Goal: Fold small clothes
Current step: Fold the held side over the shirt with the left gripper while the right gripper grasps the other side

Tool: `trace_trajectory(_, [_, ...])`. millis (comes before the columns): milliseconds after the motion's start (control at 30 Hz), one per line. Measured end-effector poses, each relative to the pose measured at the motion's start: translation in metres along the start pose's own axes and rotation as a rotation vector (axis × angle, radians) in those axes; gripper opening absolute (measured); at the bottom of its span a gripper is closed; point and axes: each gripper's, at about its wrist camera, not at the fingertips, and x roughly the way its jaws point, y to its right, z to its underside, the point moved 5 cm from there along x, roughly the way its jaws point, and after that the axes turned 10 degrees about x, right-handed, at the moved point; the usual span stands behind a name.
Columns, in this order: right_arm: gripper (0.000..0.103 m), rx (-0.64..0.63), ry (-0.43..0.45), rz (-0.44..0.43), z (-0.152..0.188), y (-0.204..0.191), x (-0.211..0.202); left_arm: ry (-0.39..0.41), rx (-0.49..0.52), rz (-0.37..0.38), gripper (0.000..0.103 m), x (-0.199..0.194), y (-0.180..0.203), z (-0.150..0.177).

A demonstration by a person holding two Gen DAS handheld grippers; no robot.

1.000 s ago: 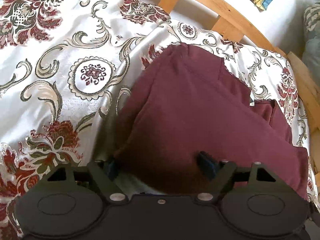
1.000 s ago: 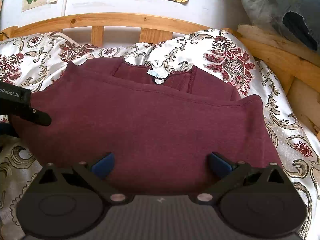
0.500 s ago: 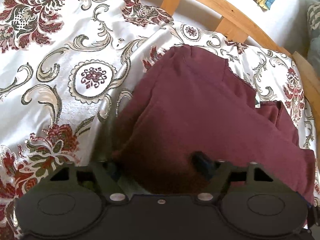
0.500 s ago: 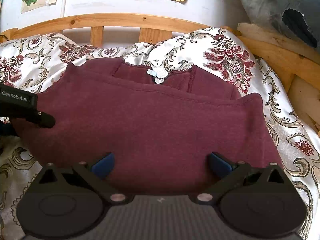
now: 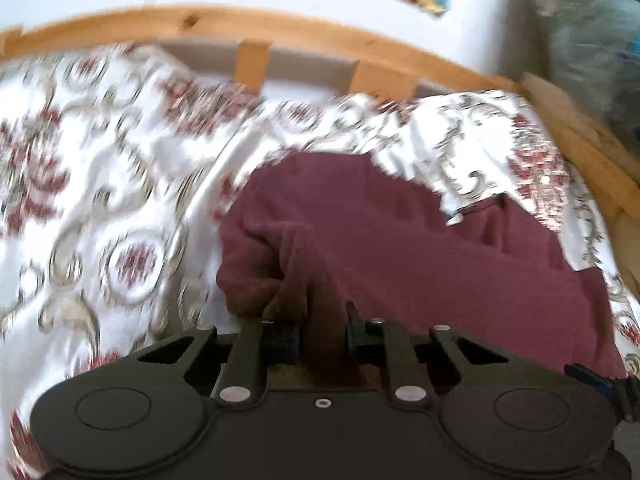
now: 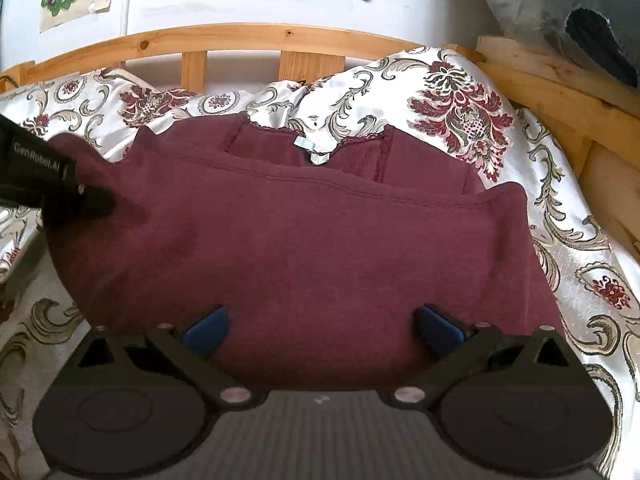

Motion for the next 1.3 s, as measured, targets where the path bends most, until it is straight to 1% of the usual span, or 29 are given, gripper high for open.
trace_trajectory(67, [0.103, 0.013, -0.006, -0.018, -0.003, 0.003, 0.0, 0.036, 0.059, 0.012, 0.019, -0.006, 0.011, -0.009])
trace_trajectory(167, [0.103, 0.031, -0.004, -0.052, -0.008, 0.009, -0.004, 0.089, 0.169, 0.06, 0.018, -0.014, 0.034, -0.025])
trace_trajectory(200, [0.103, 0.035, 0.006, -0.053, -0.011, 0.013, -0.007, 0.106, 0.21, 0.077, 0.018, -0.017, 0.041, -0.031])
trace_trajectory(267, [0.103, 0.025, 0.048, -0.032, -0.017, 0.019, -0.014, 0.153, 0.326, 0.122, 0.018, -0.024, 0.062, -0.042])
trace_trajectory(300, [0.103, 0.016, 0.085, -0.004, -0.022, 0.024, -0.019, 0.177, 0.394, 0.143, 0.018, -0.028, 0.074, -0.046])
trace_trajectory(400, [0.103, -0.028, 0.217, 0.137, -0.035, 0.044, -0.036, 0.225, 0.564, 0.208, 0.018, -0.039, 0.107, -0.048])
trace_trajectory(467, [0.103, -0.039, 0.266, 0.222, -0.04, 0.06, -0.041, 0.241, 0.676, 0.256, 0.018, -0.045, 0.128, -0.041])
trace_trajectory(500, [0.103, -0.029, 0.275, 0.251, -0.041, 0.069, -0.043, 0.246, 0.726, 0.277, 0.018, -0.048, 0.139, -0.036])
trace_trajectory(567, [0.103, 0.019, 0.268, 0.276, -0.042, 0.088, -0.044, 0.235, 0.801, 0.321, 0.018, -0.051, 0.157, -0.023])
trace_trajectory(667, [0.103, 0.128, 0.248, 0.295, -0.041, 0.118, -0.043, 0.178, 0.884, 0.408, 0.018, -0.05, 0.18, 0.0])
trace_trajectory(733, [0.103, 0.191, 0.237, 0.287, -0.041, 0.134, -0.044, 0.148, 0.929, 0.433, 0.018, -0.049, 0.189, 0.014])
trace_trajectory(833, [0.103, 0.271, 0.228, 0.256, -0.039, 0.153, -0.044, 0.132, 0.952, 0.422, 0.02, -0.046, 0.192, 0.03])
trace_trajectory(900, [0.103, 0.33, 0.225, 0.231, -0.039, 0.164, -0.046, 0.115, 0.927, 0.415, 0.023, -0.044, 0.19, 0.033])
trace_trajectory(967, [0.103, 0.383, 0.224, 0.206, -0.038, 0.172, -0.047, 0.095, 0.886, 0.43, 0.028, -0.042, 0.19, 0.033])
trace_trajectory(1100, [0.103, 0.46, 0.248, 0.161, -0.037, 0.181, -0.051, 0.086, 0.845, 0.443, 0.046, -0.045, 0.187, 0.034])
trace_trajectory(1200, [0.103, 0.504, 0.295, 0.075, -0.039, 0.181, -0.055, 0.104, 0.846, 0.437, 0.06, -0.053, 0.188, 0.038])
trace_trajectory(1233, [0.103, 0.504, 0.306, 0.039, -0.041, 0.178, -0.056, 0.112, 0.847, 0.435, 0.063, -0.056, 0.188, 0.04])
trace_trajectory(1300, [0.103, 0.478, 0.324, -0.019, -0.044, 0.169, -0.058, 0.137, 0.849, 0.415, 0.063, -0.062, 0.186, 0.043])
